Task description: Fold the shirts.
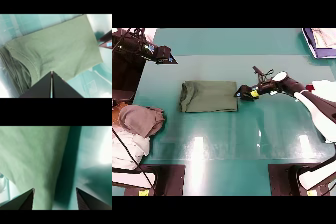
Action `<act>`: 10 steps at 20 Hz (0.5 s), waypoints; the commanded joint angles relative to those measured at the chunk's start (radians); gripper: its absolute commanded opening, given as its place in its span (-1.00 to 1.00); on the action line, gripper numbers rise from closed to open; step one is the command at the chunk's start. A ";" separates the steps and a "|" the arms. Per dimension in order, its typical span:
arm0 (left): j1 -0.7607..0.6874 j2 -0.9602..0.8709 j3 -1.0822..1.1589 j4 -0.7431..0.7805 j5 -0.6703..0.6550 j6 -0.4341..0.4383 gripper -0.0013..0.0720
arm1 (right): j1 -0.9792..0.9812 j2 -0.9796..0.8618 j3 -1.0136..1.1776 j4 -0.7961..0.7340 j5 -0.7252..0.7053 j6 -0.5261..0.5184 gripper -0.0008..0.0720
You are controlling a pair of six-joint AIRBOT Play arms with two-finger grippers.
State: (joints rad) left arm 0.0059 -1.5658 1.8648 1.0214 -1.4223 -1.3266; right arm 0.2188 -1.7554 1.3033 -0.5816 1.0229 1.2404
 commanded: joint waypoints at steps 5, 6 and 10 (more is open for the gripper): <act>0.001 -0.001 0.000 0.000 -0.006 0.001 -0.90 | 0.137 -0.205 0.231 0.143 -0.015 -0.016 0.40; 0.001 -0.001 0.000 0.000 -0.010 0.001 -0.90 | 0.150 -0.222 0.253 0.143 -0.022 -0.016 0.02; 0.001 -0.001 0.000 0.000 -0.040 0.026 -0.90 | 0.167 -0.222 0.288 0.140 -0.012 -0.085 -0.93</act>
State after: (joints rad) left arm 0.0059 -1.5658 1.8648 1.0210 -1.4422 -1.3132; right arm 0.3698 -1.9659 1.5555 -0.4530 1.0027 1.1927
